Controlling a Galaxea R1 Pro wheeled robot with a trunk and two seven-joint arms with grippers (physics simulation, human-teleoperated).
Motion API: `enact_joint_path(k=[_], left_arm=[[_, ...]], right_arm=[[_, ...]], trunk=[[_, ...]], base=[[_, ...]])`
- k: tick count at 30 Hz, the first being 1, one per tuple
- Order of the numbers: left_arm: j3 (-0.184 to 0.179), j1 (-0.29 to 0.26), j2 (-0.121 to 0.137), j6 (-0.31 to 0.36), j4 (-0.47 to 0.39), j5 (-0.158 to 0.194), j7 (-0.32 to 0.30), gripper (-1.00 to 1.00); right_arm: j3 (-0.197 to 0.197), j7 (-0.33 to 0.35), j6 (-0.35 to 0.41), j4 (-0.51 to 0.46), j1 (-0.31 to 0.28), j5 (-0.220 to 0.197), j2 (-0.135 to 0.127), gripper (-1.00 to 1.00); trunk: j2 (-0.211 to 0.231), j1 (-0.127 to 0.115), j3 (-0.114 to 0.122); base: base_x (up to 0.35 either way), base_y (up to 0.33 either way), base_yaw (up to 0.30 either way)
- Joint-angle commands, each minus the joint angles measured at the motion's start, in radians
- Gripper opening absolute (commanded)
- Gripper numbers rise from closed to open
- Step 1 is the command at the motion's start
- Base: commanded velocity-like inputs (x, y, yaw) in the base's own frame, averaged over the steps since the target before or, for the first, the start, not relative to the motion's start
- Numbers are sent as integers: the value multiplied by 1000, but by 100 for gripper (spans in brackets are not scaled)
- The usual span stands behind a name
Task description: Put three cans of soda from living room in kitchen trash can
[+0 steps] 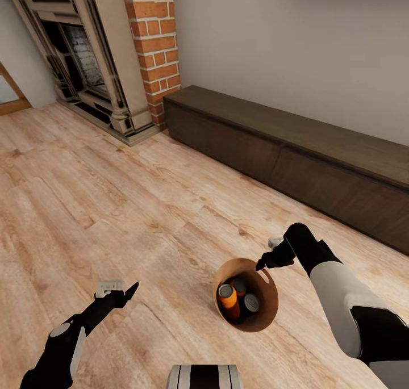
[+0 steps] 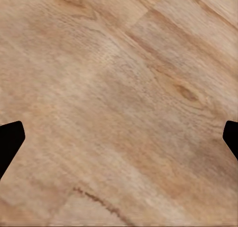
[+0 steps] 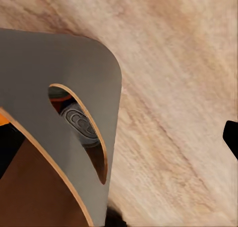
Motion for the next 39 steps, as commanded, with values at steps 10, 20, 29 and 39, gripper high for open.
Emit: enact_joint_path(k=[10, 20, 29, 39], left_arm=[[-69, 147, 0, 15, -10, 22, 26, 100], [-73, 152, 0, 34, -17, 25, 28, 100], [-75, 153, 0, 34, -18, 25, 28, 100], [-76, 153, 0, 34, -18, 24, 28, 100]], right_arm=[[-21, -240, -335, -76, 205, -45, 77, 100], [-20, -236, -347, -81, 213, -47, 81, 100], [-15, -238, -347, -83, 214, -47, 87, 100], [-14, -238, -348, -84, 214, -46, 88, 100]], trunk=[[0, -1, 8], [3, -5, 46], [5, -9, 81], [7, -14, 120]], base=[[0, 0, 0], [0, 0, 0], [0, 0, 0], [0, 0, 0]])
